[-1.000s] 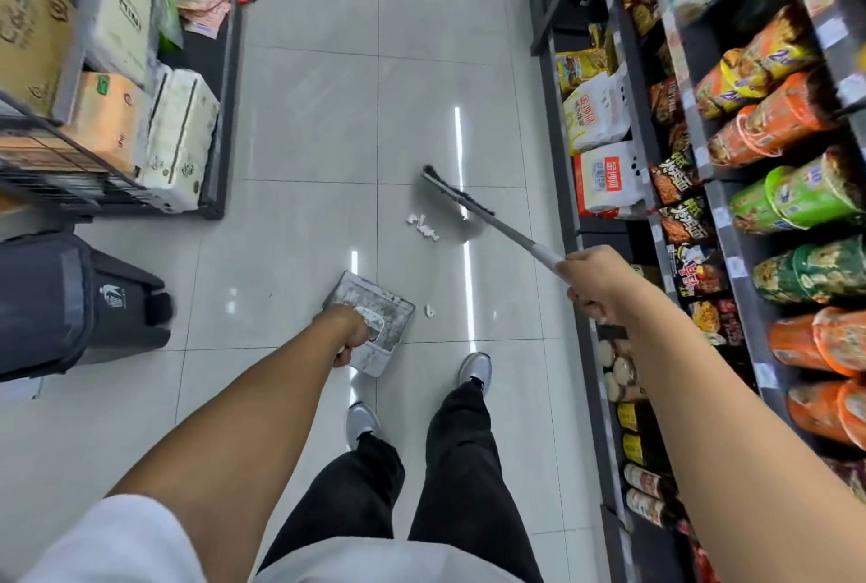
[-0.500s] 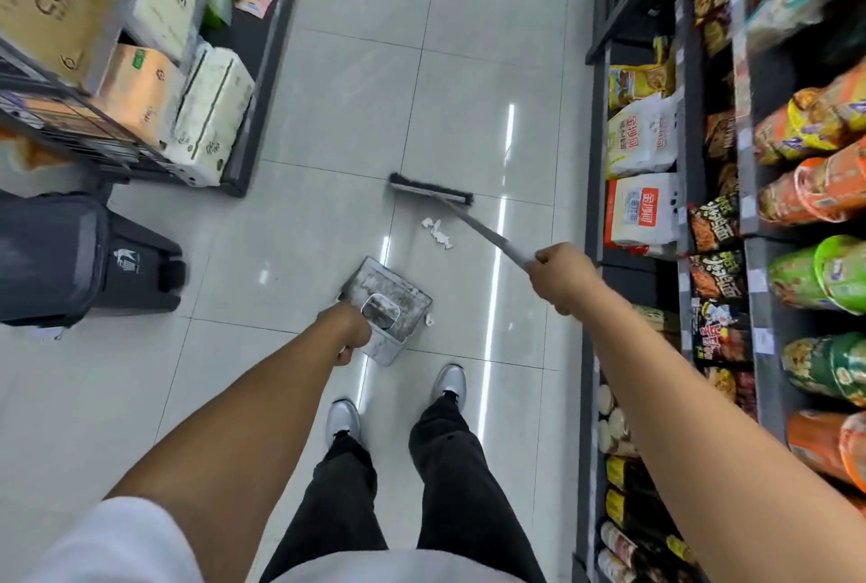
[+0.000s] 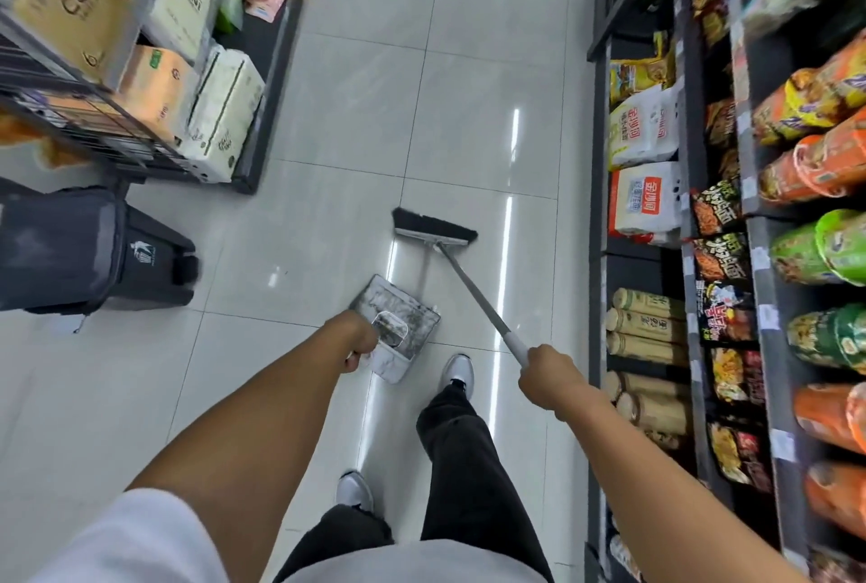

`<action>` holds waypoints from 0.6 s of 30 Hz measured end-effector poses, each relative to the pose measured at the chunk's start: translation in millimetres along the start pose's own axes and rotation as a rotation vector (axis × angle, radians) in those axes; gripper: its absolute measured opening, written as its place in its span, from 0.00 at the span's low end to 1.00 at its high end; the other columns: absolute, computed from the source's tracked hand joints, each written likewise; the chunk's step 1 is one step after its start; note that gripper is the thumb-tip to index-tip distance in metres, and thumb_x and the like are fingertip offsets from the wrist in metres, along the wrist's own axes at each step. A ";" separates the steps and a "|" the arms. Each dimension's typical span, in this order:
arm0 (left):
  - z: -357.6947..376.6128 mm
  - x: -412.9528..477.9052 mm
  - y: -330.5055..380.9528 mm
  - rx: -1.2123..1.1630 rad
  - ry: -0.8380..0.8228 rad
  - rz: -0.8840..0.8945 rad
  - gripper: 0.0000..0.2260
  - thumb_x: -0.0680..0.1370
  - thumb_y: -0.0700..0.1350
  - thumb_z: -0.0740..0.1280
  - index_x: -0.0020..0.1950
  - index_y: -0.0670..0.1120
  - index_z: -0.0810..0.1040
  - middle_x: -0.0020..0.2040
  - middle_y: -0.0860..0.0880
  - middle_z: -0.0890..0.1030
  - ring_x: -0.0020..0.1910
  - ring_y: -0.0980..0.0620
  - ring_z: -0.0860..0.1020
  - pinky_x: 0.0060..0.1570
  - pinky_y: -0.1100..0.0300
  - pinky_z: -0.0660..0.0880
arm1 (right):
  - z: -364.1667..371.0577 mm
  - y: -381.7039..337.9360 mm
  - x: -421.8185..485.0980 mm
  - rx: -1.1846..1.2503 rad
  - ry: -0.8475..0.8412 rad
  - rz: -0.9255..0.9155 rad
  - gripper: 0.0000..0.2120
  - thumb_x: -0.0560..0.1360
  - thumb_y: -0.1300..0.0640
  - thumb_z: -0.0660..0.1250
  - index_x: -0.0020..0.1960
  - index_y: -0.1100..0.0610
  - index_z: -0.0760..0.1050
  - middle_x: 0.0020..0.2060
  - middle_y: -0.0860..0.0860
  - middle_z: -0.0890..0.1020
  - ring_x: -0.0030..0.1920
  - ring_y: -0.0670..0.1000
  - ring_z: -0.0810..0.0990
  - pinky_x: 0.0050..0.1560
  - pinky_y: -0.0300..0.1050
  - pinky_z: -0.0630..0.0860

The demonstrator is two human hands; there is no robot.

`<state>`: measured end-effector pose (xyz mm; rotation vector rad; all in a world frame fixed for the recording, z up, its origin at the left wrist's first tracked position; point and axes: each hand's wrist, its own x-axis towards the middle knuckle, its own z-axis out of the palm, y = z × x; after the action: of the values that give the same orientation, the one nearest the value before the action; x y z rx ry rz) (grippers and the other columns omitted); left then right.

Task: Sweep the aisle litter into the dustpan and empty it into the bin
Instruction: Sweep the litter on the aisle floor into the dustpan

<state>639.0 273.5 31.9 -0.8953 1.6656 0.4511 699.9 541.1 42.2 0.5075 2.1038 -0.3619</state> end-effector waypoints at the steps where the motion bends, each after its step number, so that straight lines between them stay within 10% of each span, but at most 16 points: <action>1: 4.3 1.6 -5.4 0.034 -0.049 -0.011 0.10 0.78 0.35 0.55 0.36 0.43 0.63 0.35 0.47 0.71 0.17 0.53 0.57 0.19 0.72 0.54 | 14.7 5.9 -9.7 0.004 -0.001 0.008 0.14 0.76 0.60 0.57 0.60 0.60 0.72 0.40 0.52 0.75 0.33 0.50 0.72 0.27 0.41 0.67; 5: 25.2 10.6 -58.5 0.068 -0.051 0.055 0.06 0.77 0.36 0.52 0.44 0.43 0.66 0.49 0.51 0.75 0.27 0.52 0.57 0.21 0.72 0.57 | 95.6 24.3 -62.4 0.044 -0.003 0.036 0.15 0.77 0.59 0.57 0.62 0.58 0.72 0.46 0.54 0.79 0.34 0.50 0.75 0.26 0.41 0.68; 9: 44.1 9.8 -122.4 0.046 -0.011 0.109 0.12 0.79 0.36 0.57 0.36 0.43 0.62 0.32 0.47 0.64 0.25 0.51 0.55 0.18 0.74 0.55 | 164.6 38.9 -122.4 0.049 -0.011 0.068 0.14 0.77 0.59 0.56 0.60 0.57 0.73 0.43 0.52 0.77 0.34 0.49 0.74 0.25 0.41 0.68; 18: 68.9 21.5 -195.0 0.069 0.021 0.206 0.09 0.76 0.38 0.64 0.38 0.44 0.65 0.31 0.47 0.63 0.22 0.52 0.58 0.20 0.72 0.60 | 141.9 47.8 -193.7 0.560 0.203 0.040 0.14 0.78 0.51 0.60 0.36 0.56 0.72 0.26 0.51 0.67 0.25 0.51 0.61 0.24 0.39 0.59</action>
<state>829.5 190.7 22.2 -0.6825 1.7908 0.5219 921.7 478.4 125.0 0.9406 2.1707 -0.9203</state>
